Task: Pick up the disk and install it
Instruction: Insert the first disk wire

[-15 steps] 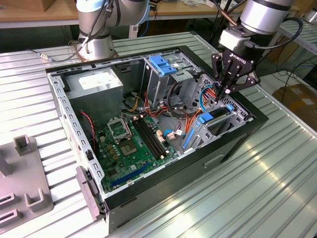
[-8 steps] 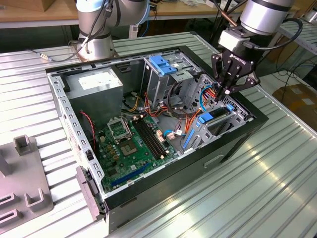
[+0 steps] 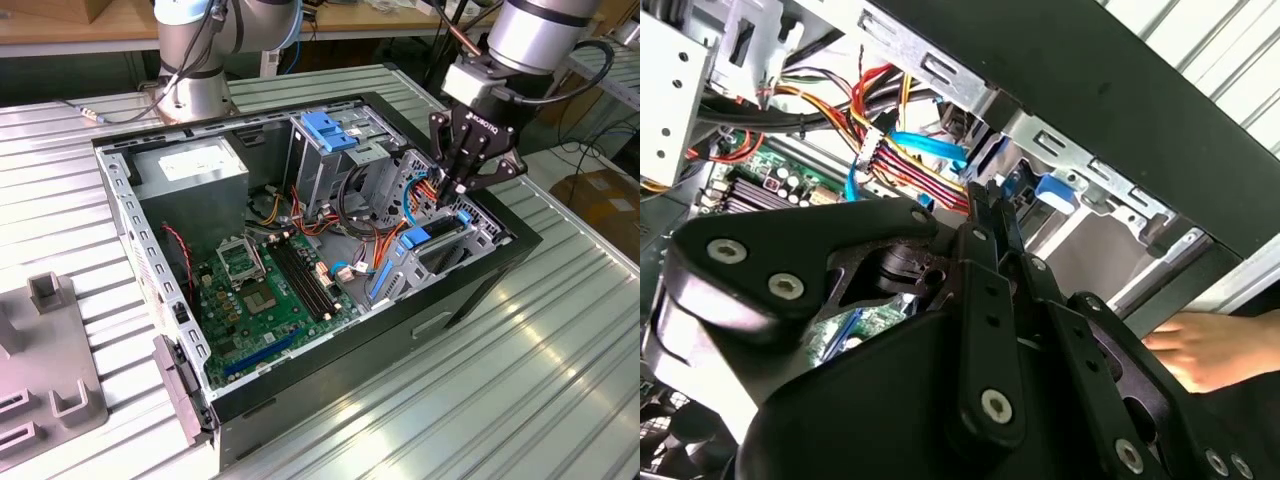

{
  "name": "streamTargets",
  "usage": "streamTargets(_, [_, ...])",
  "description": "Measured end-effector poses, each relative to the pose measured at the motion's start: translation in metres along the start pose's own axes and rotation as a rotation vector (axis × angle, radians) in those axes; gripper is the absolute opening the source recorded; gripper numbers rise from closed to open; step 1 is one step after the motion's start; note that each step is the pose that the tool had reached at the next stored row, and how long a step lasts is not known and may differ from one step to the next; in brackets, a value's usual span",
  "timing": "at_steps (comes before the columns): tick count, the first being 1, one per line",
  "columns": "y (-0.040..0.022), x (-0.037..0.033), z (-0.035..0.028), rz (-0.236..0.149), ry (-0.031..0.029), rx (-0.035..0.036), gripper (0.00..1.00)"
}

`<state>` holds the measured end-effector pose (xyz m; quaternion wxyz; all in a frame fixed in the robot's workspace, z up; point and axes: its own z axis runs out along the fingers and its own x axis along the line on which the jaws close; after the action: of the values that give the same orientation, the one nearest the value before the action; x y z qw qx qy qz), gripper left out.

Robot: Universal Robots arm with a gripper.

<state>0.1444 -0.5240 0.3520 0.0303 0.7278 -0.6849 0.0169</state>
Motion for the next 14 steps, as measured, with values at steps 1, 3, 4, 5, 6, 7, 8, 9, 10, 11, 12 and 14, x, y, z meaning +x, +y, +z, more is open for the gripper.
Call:
streamTargets(1, [0.0003, 0.0005, 0.0002, 0.000, -0.0003, 0.0028, 0.17])
streamTargets(3, [0.0008, 0.0010, 0.0005, 0.000, -0.0014, 0.0083, 0.17])
streamTargets(4, [0.0008, 0.0011, 0.0006, 0.000, -0.0020, 0.0084, 0.17])
streamTargets(5, [0.0008, 0.0011, 0.0007, 0.000, -0.0022, 0.0085, 0.17])
streamTargets(6, [0.0008, 0.0012, 0.0006, 0.000, -0.0021, 0.0085, 0.17])
streamTargets(7, [0.0008, 0.0012, 0.0006, 0.000, -0.0021, 0.0085, 0.17])
streamTargets(8, [0.0008, 0.0015, 0.0006, 0.000, -0.0020, 0.0085, 0.17])
streamTargets(9, [0.0009, 0.0020, 0.0007, 0.000, -0.0021, 0.0085, 0.17])
streamTargets(10, [0.0009, 0.0028, 0.0007, 0.000, -0.0020, 0.0085, 0.17])
streamTargets(11, [0.0010, 0.0037, 0.0007, 0.000, -0.0020, 0.0085, 0.17])
streamTargets(12, [0.0011, 0.0055, 0.0009, 0.000, -0.0020, 0.0085, 0.17])
streamTargets(14, [0.0014, 0.0084, 0.0011, 0.000, -0.0020, 0.0085, 0.17])
